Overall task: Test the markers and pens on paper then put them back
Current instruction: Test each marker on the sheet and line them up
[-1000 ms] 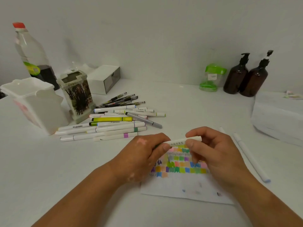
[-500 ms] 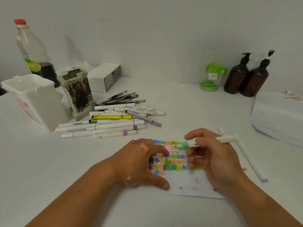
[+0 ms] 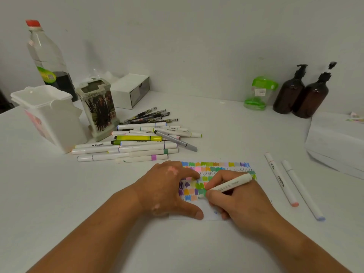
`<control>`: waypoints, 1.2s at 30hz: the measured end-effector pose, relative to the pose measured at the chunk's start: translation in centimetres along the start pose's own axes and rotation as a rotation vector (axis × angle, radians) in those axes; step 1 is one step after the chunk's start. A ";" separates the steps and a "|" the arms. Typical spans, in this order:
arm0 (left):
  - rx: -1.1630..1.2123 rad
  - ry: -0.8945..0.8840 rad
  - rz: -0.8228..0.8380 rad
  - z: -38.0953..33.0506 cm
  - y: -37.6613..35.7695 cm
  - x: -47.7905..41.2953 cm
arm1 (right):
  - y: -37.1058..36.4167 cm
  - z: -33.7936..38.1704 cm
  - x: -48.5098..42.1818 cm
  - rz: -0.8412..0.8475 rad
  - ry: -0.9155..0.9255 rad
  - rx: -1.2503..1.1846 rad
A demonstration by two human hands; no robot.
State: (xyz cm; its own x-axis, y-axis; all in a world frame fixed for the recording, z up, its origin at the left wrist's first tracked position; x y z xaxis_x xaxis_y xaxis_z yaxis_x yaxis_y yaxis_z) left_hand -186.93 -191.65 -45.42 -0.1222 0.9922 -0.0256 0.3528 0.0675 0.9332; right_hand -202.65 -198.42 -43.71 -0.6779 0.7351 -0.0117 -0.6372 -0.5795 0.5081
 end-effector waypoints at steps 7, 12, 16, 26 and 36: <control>-0.005 0.006 0.011 0.0 -0.1 -0.1 | -0.1 -0.1 -0.2 -0.003 0.013 0.063; 0.006 0.000 0.005 -0.1 0.0 -0.1 | 0.1 -0.2 -0.3 -0.021 0.006 0.053; 0.005 0.002 0.007 -0.1 0.0 -0.1 | -0.1 -0.2 -0.2 0.012 0.001 0.048; 0.007 0.012 0.002 -0.1 0.0 -0.1 | 0.2 -0.4 -0.3 -0.022 -0.019 0.037; -0.003 0.023 0.005 0.1 -0.2 -0.1 | 0.1 -0.6 -0.4 -0.020 -0.009 -0.007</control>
State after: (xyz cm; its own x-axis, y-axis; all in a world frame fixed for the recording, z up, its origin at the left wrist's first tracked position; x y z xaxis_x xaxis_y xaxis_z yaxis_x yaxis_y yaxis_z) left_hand -186.92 -191.72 -45.59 -0.1419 0.9898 -0.0130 0.3503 0.0625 0.9345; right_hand -202.69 -198.95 -44.12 -0.6617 0.7496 -0.0143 -0.6531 -0.5669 0.5020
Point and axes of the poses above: each hand's wrist, its own x-axis away from the middle knuckle, its own y-axis out of the back of the hand, z = x × y, the point moved 6 cm from there along -x, towards the middle knuckle, and after that the axes turned 3 degrees about -z, right-handed, at the moved point
